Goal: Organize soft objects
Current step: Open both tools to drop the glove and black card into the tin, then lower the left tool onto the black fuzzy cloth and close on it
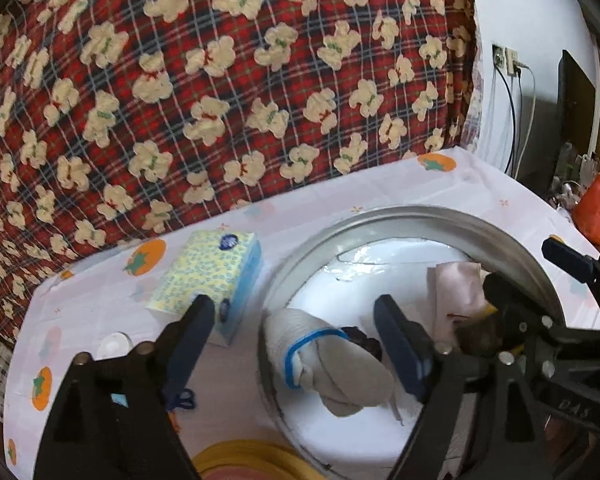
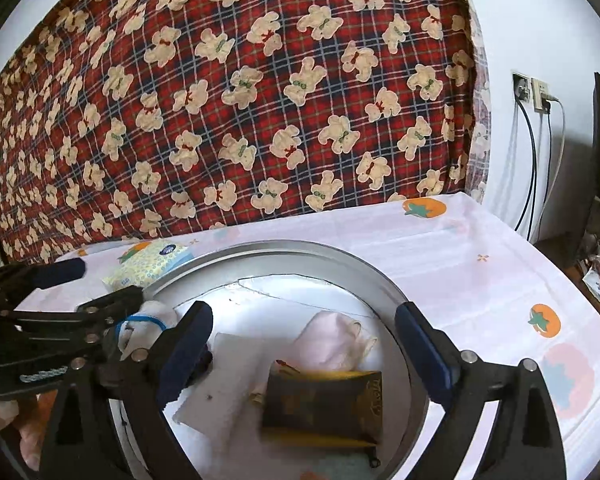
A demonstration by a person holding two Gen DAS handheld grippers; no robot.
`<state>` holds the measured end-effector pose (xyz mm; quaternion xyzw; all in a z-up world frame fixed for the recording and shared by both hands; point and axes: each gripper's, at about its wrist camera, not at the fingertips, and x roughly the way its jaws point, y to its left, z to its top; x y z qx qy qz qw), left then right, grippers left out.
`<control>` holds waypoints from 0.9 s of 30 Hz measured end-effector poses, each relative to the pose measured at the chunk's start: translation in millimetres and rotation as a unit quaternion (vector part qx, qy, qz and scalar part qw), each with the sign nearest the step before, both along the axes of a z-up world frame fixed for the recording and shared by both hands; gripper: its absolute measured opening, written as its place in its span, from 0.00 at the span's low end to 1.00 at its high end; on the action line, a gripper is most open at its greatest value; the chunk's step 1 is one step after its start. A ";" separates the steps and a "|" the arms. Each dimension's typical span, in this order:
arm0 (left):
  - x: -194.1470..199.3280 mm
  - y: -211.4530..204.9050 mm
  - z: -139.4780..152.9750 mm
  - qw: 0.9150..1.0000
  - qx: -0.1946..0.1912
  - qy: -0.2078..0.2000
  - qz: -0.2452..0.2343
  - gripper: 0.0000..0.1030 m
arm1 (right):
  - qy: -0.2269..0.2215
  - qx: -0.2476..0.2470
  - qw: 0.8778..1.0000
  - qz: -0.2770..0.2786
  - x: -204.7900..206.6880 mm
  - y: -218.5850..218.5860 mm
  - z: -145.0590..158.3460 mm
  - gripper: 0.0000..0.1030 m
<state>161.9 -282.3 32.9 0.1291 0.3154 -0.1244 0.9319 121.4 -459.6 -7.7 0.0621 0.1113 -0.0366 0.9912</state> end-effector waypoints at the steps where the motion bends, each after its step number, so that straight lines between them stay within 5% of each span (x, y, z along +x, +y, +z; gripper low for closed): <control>1: -4.5 4.5 3.8 1.000 0.002 -0.010 0.000 0.87 | -0.007 0.003 1.000 -0.001 -3.6 -0.6 0.2 0.91; 10: -21.0 83.6 22.5 0.995 0.028 -0.082 0.058 0.97 | -0.072 0.020 0.997 0.011 -33.3 15.1 3.6 0.91; 18: -7.5 189.4 -2.5 0.987 0.004 -0.046 0.156 0.97 | -0.086 -0.008 0.995 0.049 -38.4 59.3 -1.5 0.91; 27: -23.4 227.3 -52.7 0.986 -0.003 0.002 0.166 0.97 | -0.084 -0.040 0.991 0.096 -41.6 107.2 -13.9 0.91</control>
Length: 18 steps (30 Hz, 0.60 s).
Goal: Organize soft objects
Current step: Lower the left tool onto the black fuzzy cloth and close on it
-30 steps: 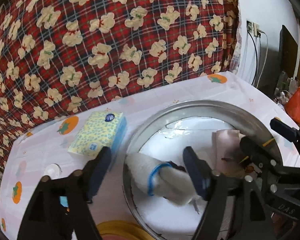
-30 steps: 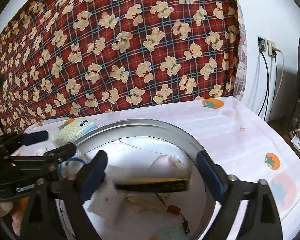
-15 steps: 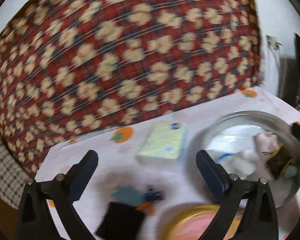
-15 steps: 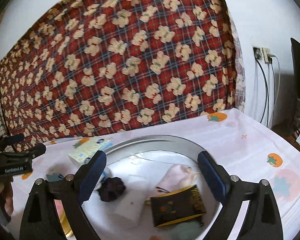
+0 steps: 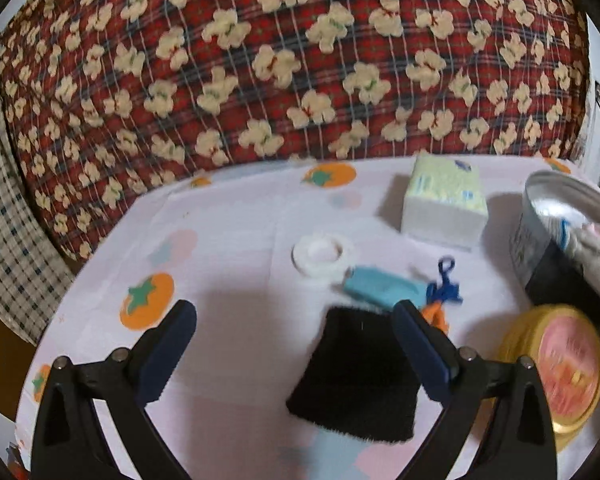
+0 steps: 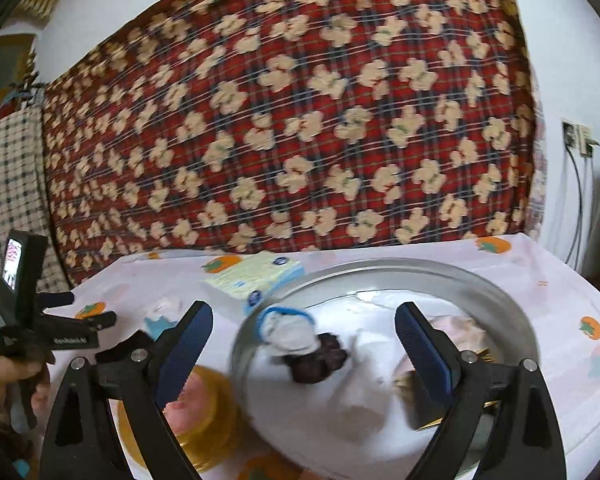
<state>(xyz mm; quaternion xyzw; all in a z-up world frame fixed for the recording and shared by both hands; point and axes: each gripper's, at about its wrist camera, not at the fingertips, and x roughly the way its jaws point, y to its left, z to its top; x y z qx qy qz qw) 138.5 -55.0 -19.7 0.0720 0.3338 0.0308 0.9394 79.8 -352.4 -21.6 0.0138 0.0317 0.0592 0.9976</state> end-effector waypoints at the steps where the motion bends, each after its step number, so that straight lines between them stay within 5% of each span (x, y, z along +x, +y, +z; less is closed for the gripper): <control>1: -2.1 0.2 -4.9 1.000 -0.002 0.004 -0.003 0.97 | 0.001 -0.005 1.000 0.004 0.5 5.2 -1.6 0.91; 13: 1.1 -14.5 -38.1 0.997 -0.012 0.056 -0.042 0.97 | -0.002 -0.040 0.999 0.025 -1.4 36.1 -13.6 0.91; 18: 2.3 -9.5 -42.1 0.996 -0.029 0.068 -0.047 0.89 | -0.003 -0.032 0.999 0.026 -2.9 35.1 -15.3 0.91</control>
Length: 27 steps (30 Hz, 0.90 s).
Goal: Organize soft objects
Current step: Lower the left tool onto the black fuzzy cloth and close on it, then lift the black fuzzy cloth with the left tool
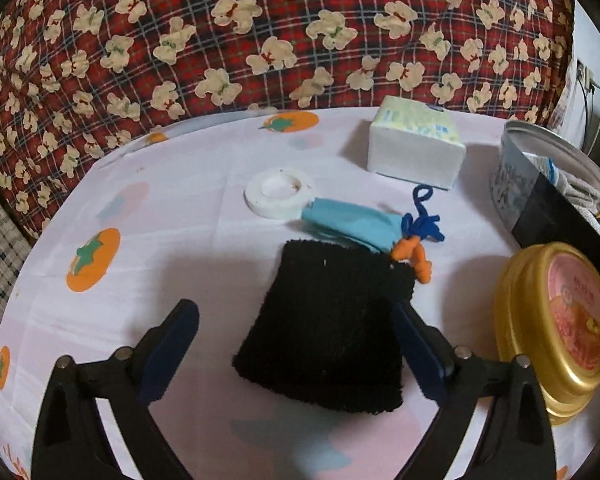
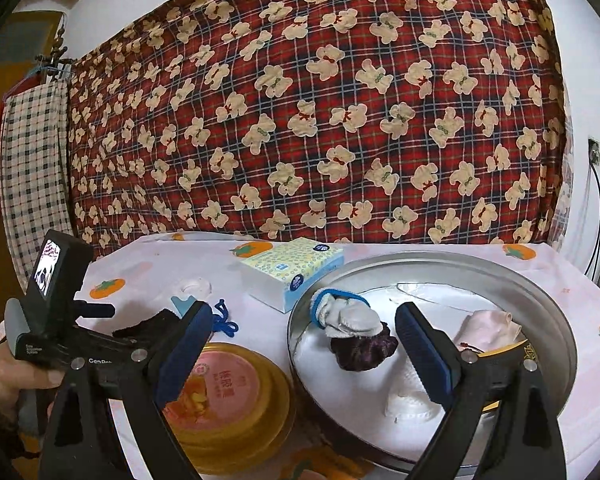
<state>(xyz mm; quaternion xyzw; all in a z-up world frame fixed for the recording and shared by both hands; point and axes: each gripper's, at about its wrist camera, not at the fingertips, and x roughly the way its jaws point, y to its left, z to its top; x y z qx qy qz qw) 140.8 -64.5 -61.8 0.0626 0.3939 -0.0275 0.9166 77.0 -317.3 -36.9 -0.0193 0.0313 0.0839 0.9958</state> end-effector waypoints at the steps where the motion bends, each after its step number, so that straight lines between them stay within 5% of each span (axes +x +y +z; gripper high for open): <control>1: 0.5 0.1 -1.9 1.000 -0.002 0.006 -0.004 0.84 | 0.000 0.001 1.000 0.000 -0.1 -0.6 0.0 0.91; 4: 0.1 -1.3 -4.0 1.000 -0.007 0.014 -0.016 0.77 | -0.003 0.005 1.000 -0.002 -0.8 -1.8 -1.3 0.91; 7: -1.0 -5.8 -5.1 0.999 -0.009 0.017 -0.033 0.53 | -0.002 0.010 1.000 -0.002 0.2 -3.0 -2.1 0.91; 8: -1.6 -6.3 -4.7 0.999 -0.010 0.016 -0.036 0.34 | -0.002 0.011 1.000 -0.002 0.3 -3.0 -2.5 0.91; 10: -3.8 -6.2 -4.0 0.999 -0.014 0.015 -0.042 0.13 | -0.004 0.010 1.000 -0.003 -0.1 -3.2 -2.8 0.91; 27: -16.2 59.4 14.5 0.996 -0.074 -0.021 0.034 0.05 | -0.019 0.035 0.999 -0.007 -4.5 -14.2 -4.6 0.91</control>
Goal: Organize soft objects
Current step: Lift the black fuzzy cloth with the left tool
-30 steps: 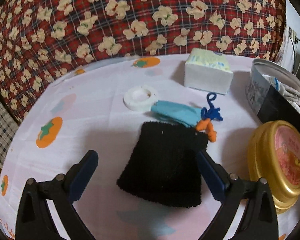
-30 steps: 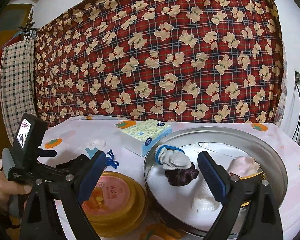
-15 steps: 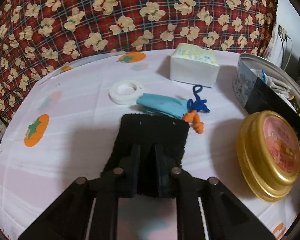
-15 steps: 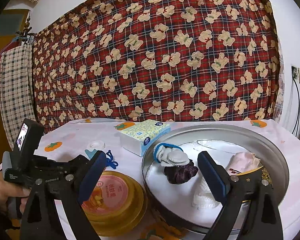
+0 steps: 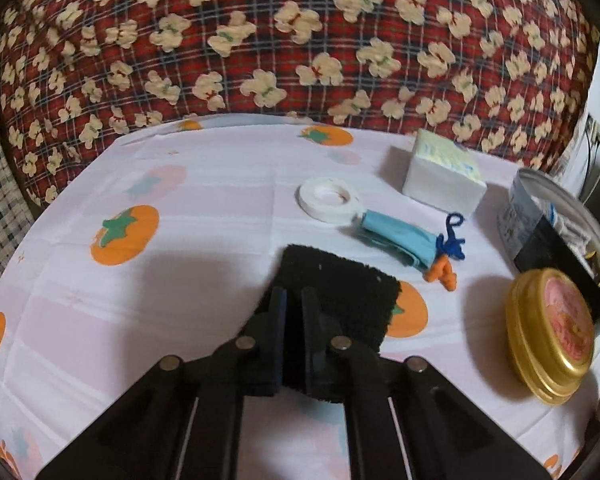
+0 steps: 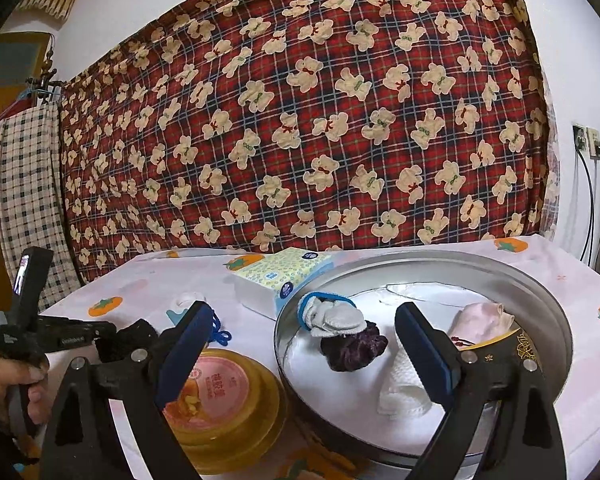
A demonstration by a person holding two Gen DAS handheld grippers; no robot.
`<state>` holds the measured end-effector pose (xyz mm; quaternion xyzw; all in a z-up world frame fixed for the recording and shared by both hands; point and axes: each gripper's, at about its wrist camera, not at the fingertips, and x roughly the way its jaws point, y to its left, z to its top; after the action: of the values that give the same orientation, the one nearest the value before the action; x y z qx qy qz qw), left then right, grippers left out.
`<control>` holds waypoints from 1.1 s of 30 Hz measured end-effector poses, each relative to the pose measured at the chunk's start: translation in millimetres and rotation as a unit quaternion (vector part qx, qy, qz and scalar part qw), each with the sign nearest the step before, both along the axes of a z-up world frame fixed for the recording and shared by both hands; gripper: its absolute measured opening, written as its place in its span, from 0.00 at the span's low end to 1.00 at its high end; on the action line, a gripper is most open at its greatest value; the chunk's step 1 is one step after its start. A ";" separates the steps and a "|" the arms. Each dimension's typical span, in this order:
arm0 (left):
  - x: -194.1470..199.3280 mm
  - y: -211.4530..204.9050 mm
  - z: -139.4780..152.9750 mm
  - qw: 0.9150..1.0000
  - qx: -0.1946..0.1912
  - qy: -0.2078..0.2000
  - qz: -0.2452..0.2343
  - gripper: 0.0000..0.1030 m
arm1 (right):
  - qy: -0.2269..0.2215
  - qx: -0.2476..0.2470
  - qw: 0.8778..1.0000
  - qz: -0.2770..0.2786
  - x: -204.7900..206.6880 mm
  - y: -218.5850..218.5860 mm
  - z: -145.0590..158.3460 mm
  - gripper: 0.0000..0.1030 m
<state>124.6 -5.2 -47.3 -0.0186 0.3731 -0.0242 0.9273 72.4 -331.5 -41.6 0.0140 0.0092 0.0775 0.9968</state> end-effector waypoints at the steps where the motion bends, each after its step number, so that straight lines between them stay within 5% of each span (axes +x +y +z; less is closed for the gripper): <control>1: -1.1 2.4 2.5 1.000 -0.003 -0.004 0.001 0.05 | 0.000 0.001 1.000 0.000 0.1 -0.1 -0.1 0.91; 7: 3.3 -0.1 2.3 1.000 -0.005 0.001 -0.012 0.06 | -0.001 0.002 1.000 -0.001 0.1 -1.8 3.2 0.91; 9: 7.0 -4.7 -2.4 1.000 -0.002 0.010 -0.021 0.16 | 0.008 -0.003 1.000 0.001 5.5 1.1 4.6 0.91; 11: 11.8 -11.1 -8.8 0.999 0.001 0.024 -0.033 0.62 | 0.015 -0.010 1.000 0.005 10.6 6.4 6.2 0.91; 13: 14.4 -16.4 -11.9 0.999 0.011 0.025 -0.034 0.81 | 0.021 -0.016 1.000 0.012 16.2 13.9 9.7 0.91; 18: 28.4 -26.8 -19.4 0.996 0.022 0.056 -0.061 0.78 | 0.049 -0.027 0.997 0.048 30.6 38.0 15.5 0.91; 21: 30.2 -21.2 -18.6 0.997 0.017 0.057 -0.057 0.59 | 0.074 -0.036 0.994 0.067 42.4 54.4 23.5 0.91; 23: 28.4 -16.2 -16.9 0.997 0.009 0.053 -0.054 0.30 | 0.083 -0.047 0.993 0.070 48.0 65.2 28.3 0.91; 27: 27.4 -1.8 -14.7 0.998 -0.026 0.047 -0.041 0.28 | 0.112 -0.078 0.988 0.078 63.9 90.9 36.2 0.91; 33: 33.9 15.0 -3.3 0.999 -0.030 0.023 -0.006 0.28 | 0.199 -0.120 0.966 0.109 104.8 137.8 38.9 0.91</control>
<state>158.5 9.9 -50.7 -0.0451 0.3934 -0.0409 0.9173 177.2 -193.7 -2.7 -0.0919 0.2186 0.1793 0.9548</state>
